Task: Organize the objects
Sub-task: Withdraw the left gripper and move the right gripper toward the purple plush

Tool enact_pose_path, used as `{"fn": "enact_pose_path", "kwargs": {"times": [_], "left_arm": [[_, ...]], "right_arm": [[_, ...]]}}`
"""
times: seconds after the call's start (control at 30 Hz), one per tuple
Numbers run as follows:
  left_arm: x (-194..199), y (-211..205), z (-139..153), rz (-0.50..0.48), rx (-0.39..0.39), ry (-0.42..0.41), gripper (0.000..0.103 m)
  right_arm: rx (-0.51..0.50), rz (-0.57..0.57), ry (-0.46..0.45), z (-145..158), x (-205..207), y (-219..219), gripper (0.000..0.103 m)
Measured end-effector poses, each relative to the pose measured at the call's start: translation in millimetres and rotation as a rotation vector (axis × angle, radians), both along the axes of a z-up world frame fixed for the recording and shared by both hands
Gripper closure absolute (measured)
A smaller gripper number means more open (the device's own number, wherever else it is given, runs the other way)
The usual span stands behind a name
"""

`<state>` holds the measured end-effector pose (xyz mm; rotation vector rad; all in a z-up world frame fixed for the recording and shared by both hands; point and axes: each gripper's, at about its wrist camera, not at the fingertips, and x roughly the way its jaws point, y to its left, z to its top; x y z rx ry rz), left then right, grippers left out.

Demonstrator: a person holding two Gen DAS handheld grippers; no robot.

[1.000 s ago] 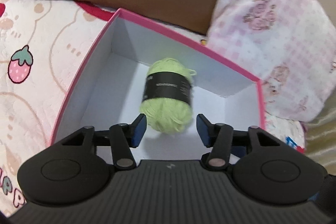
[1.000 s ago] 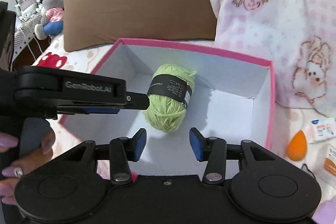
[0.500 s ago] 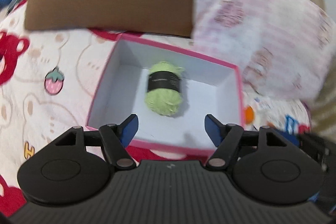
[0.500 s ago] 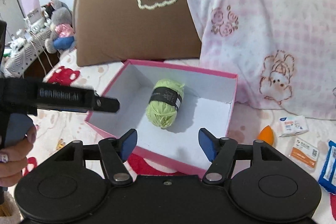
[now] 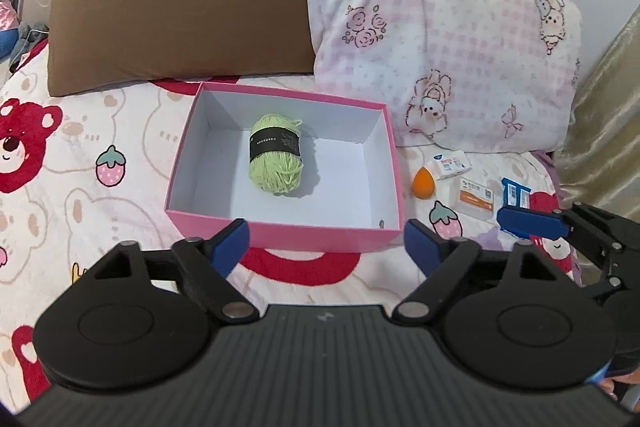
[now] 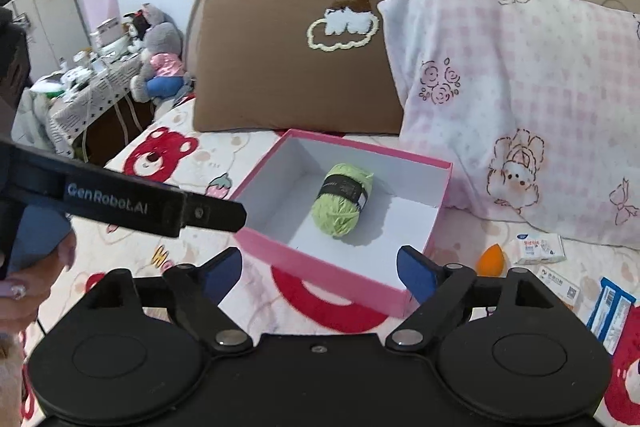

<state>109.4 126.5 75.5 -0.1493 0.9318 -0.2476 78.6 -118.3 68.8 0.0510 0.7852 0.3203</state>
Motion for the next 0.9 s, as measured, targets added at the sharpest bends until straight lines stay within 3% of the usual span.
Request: {"fn": "enact_pose_path", "kwargs": {"times": [0.2,0.3,0.6,0.9], "left_arm": [[-26.1,-11.1,3.6,-0.034,0.034,-0.022,0.005],[-41.0,-20.8,2.5,-0.095,0.044,-0.04,0.003],[-76.5,-55.6,-3.9,-0.19,0.021,0.02,0.001],[-93.2,-116.1,-21.1,-0.305,0.013,0.06,0.001]], "right_arm": [[-0.041,0.023,-0.016,3.8,-33.8,-9.7,0.012],[-0.067,0.035,-0.015,2.4,-49.8,-18.3,0.012],[-0.121,0.037,-0.003,4.4,-98.3,-64.7,0.012],[0.016,-0.071,0.073,-13.5,-113.6,-133.2,0.012]]}}
